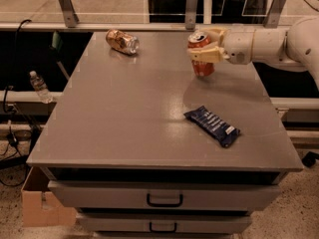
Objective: Place coke can upright
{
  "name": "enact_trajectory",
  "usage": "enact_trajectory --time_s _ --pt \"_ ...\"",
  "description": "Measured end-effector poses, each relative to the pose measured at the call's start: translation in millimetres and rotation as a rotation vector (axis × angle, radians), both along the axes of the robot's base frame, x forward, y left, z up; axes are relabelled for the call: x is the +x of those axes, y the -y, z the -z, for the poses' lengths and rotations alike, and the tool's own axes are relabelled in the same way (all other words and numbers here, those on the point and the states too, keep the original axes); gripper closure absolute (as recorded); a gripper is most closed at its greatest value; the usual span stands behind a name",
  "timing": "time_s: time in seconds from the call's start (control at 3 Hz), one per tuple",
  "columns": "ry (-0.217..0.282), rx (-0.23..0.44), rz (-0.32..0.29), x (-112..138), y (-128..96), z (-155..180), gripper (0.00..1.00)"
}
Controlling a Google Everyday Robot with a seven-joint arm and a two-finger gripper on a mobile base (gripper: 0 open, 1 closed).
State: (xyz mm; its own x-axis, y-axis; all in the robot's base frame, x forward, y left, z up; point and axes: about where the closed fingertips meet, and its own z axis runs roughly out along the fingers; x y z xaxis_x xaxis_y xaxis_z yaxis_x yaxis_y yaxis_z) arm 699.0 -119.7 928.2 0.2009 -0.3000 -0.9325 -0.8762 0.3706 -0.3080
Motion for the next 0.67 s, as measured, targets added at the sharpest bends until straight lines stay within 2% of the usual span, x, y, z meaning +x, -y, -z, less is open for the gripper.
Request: enact_trajectory --time_s 0.33,0.67 --pt "-0.026 0.031 0.04 -5.5 7.1 5.7 0.51" --pt "-0.033 0.041 0.058 -7.9 10.0 7.2 0.3"
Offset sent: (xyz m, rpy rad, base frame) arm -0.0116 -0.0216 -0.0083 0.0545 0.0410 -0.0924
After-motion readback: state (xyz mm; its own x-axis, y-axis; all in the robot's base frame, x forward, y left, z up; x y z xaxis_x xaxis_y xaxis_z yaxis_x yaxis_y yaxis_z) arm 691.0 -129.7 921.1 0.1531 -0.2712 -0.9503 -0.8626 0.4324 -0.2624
